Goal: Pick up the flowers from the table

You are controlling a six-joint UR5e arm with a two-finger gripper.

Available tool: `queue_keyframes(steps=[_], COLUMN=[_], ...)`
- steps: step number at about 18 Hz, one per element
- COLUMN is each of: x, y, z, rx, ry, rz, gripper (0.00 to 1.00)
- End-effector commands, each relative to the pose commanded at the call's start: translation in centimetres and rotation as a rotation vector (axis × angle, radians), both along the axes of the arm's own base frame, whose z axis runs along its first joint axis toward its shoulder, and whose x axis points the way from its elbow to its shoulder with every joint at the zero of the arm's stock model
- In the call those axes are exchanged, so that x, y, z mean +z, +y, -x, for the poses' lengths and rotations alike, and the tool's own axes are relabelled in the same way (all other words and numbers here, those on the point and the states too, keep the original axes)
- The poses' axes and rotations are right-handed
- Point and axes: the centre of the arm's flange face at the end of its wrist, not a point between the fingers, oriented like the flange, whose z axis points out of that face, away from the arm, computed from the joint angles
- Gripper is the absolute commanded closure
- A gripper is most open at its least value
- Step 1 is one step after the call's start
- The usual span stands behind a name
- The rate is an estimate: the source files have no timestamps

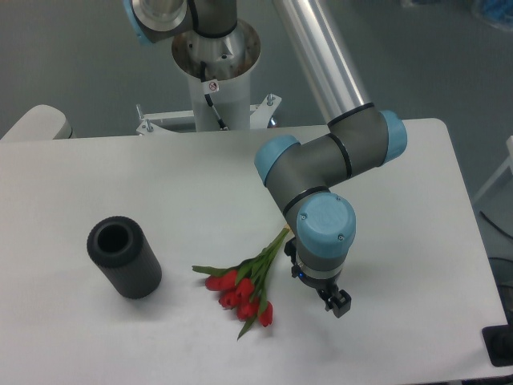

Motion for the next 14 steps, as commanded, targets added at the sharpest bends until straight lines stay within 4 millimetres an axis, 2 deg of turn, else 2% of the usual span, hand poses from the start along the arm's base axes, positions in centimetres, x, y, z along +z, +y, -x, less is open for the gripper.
queue_keyframes(steps=[7,10,14], x=[-0.2,-0.2,-0.2], y=[-0.1,-0.6,-2.0], z=[-0.2,-0.8,-2.6], rx=[-0.002,0.0,-0.002], ry=[-0.005,-0.01,-0.027], rz=[0.002,0.007,0.023], gripper=[0.0,0.0,0.0])
